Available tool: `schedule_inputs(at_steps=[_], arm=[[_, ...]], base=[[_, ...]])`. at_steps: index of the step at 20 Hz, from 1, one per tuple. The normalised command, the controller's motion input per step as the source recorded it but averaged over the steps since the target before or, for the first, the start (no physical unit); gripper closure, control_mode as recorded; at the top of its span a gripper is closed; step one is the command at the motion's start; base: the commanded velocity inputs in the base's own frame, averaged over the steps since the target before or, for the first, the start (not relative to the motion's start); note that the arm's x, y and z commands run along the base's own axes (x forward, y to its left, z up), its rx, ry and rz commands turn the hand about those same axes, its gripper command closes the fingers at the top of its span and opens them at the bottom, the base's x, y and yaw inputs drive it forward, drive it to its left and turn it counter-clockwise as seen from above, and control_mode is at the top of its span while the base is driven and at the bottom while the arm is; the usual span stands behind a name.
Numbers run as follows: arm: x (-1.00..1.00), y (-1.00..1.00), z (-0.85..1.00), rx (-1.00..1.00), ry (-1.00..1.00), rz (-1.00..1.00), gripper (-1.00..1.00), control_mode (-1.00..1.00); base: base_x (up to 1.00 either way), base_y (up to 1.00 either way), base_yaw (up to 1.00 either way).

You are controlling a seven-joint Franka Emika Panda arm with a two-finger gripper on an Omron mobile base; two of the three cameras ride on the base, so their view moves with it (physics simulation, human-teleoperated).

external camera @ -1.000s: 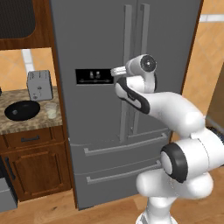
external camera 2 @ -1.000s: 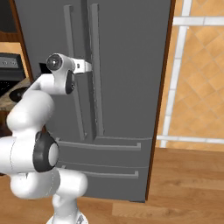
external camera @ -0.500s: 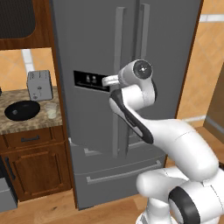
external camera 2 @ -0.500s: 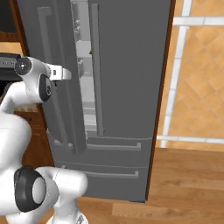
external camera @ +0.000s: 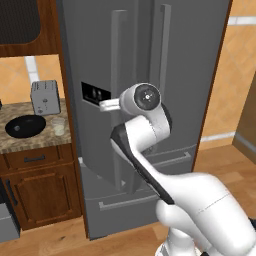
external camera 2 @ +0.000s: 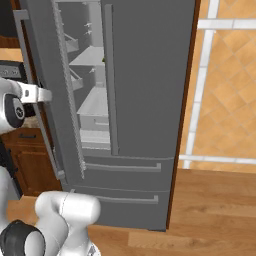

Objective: Grab a lemon wedge from the fridge and one ice cube from the ice bowl, and put them in the glass of lemonade.

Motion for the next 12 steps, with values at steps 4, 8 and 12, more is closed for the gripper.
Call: schedule_inputs(at_steps=[4,8,12], arm=[[-0.83,0.0,0.32,0.0,-0.03,0.0,-1.0,-1.0],[-0.81,-0.02,0.45,0.0,-0.12,0.01,-1.0,-1.0],[-0.74,-0.38,0.65,0.14,-0.18,0.0,-1.0,-1.0]], base=[[0.0,0.0,0.0],[0.0,0.0,0.0],[0.0,0.0,0.0]])
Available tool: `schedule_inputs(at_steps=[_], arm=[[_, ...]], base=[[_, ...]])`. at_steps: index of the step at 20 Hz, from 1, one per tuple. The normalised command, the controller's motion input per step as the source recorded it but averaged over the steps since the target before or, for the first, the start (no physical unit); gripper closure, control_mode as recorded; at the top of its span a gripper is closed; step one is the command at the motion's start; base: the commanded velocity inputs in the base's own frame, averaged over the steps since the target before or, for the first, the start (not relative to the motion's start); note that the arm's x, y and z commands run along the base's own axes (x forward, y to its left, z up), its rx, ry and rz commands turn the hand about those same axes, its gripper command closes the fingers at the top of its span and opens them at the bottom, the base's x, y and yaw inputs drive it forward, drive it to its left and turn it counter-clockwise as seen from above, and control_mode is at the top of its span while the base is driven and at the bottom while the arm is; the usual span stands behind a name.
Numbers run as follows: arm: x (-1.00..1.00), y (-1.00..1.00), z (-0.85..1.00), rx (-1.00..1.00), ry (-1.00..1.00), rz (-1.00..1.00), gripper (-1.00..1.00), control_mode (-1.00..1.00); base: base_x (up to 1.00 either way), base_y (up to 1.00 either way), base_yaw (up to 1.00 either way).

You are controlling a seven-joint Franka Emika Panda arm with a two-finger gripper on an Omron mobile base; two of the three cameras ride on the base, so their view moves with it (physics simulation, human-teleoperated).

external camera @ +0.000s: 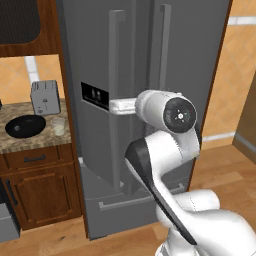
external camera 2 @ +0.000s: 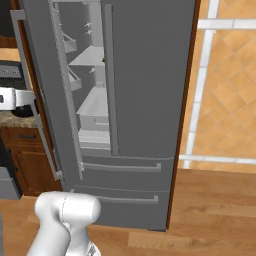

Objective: Grab a lemon wedge from the fridge and one ice cube from the ice bowl, and put them in the glass of lemonade.

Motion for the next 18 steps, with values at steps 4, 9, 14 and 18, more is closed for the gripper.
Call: schedule_inputs(at_steps=[4,9,14,18], arm=[[-0.52,-0.94,0.39,0.43,-0.06,-0.09,-1.0,-1.0],[-0.05,-1.0,0.05,0.66,0.0,-0.04,-1.0,-1.0],[-0.04,-0.92,0.0,0.6,0.19,-0.01,-1.0,-1.0],[-0.03,-0.57,-0.11,0.61,0.23,0.0,-1.0,-1.0]], base=[[0.0,0.0,0.0],[0.0,0.0,0.0],[0.0,0.0,0.0],[0.0,0.0,0.0]])
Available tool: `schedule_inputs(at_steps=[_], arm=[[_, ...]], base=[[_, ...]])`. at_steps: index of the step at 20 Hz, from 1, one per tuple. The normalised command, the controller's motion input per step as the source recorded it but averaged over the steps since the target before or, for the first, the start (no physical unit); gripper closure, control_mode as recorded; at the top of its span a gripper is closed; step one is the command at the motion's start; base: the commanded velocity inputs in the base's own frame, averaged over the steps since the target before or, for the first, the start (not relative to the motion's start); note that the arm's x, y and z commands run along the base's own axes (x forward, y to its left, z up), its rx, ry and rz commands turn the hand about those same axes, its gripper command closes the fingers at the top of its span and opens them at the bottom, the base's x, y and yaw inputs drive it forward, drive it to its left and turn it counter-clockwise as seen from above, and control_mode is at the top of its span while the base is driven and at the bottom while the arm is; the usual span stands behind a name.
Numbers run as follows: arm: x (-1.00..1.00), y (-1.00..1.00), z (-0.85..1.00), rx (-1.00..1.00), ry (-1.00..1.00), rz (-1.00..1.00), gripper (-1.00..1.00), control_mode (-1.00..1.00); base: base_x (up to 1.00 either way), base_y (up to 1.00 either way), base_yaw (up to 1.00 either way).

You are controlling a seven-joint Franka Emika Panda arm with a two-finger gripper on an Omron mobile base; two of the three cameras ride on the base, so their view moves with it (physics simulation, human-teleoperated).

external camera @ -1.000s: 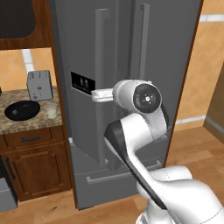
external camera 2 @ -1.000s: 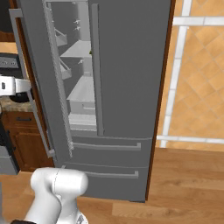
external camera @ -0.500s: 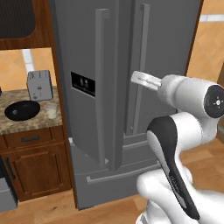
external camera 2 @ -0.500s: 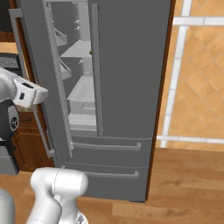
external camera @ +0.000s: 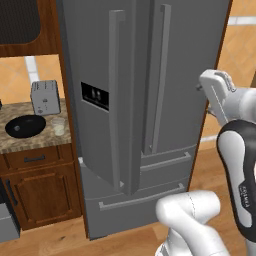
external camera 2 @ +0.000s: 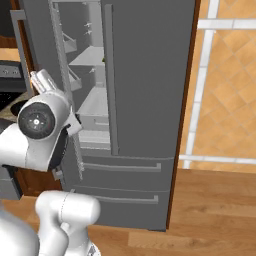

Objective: Grab a lemon wedge from the fridge and one ice cube from the ice bowl, and put them in the glass of lemonade.

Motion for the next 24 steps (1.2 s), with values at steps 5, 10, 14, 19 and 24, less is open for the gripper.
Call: schedule_inputs(at_steps=[5,10,14,19,24], arm=[[0.01,-0.11,-0.32,0.55,0.22,-0.03,-1.0,-1.0],[0.12,0.34,-0.46,0.25,0.12,-0.05,-1.0,-1.0],[0.03,0.21,0.01,0.06,-0.18,0.0,-1.0,-1.0],[0.27,0.02,0.25,0.0,-0.07,0.01,-1.0,-1.0],[0.69,0.14,0.26,0.0,0.19,0.02,-1.0,-1.0]], base=[[0.0,0.0,0.0],[0.0,0.0,0.0],[0.0,0.0,0.0],[0.0,0.0,0.0],[0.0,0.0,0.0]])
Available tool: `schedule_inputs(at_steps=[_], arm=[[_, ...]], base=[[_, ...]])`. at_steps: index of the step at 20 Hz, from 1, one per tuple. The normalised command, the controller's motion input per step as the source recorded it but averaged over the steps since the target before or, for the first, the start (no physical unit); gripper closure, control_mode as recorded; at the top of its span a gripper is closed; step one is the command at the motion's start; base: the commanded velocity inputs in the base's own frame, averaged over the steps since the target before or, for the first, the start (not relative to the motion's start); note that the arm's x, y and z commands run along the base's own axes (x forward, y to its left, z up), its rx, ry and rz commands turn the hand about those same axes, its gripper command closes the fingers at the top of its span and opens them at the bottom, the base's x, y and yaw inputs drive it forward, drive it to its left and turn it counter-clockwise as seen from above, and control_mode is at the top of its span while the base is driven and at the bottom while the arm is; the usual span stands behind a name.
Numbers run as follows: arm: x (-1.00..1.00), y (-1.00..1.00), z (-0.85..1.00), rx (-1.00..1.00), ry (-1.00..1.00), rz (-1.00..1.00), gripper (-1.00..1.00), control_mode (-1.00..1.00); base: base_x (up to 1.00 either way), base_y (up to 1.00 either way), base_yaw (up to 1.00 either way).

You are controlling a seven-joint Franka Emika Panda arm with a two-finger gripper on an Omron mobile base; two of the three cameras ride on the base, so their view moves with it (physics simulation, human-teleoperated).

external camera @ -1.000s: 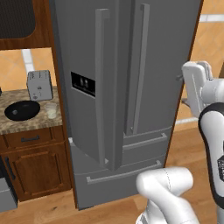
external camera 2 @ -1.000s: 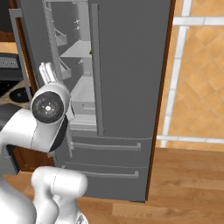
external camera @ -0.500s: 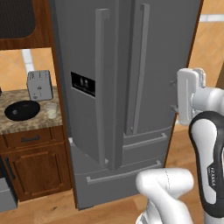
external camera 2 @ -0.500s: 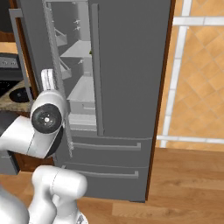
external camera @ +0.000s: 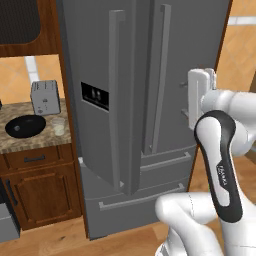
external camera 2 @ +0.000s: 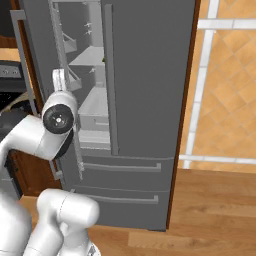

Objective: Grab a lemon wedge from the fridge and one ice cube from the ice bowl, and put them in the glass of lemonade.

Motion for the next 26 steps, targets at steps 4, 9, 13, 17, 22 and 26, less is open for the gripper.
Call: schedule_inputs(at_steps=[4,9,13,17,22,26], arm=[[0.68,0.09,0.02,0.01,0.24,0.03,-1.0,-1.0],[0.75,0.01,-0.17,0.06,0.07,0.06,-1.0,-1.0],[0.75,0.0,-0.37,0.07,0.01,0.08,-1.0,-1.0],[0.8,0.13,-0.44,0.05,0.03,0.09,-1.0,-1.0],[0.5,0.4,-0.3,0.0,0.0,0.06,-1.0,-1.0],[0.12,0.71,-0.18,0.0,0.0,0.01,-1.0,-1.0]], base=[[0.0,0.0,0.0],[0.0,0.0,0.0],[0.0,0.0,0.0],[0.0,0.0,0.0],[0.0,0.0,0.0],[0.0,0.0,0.0]])
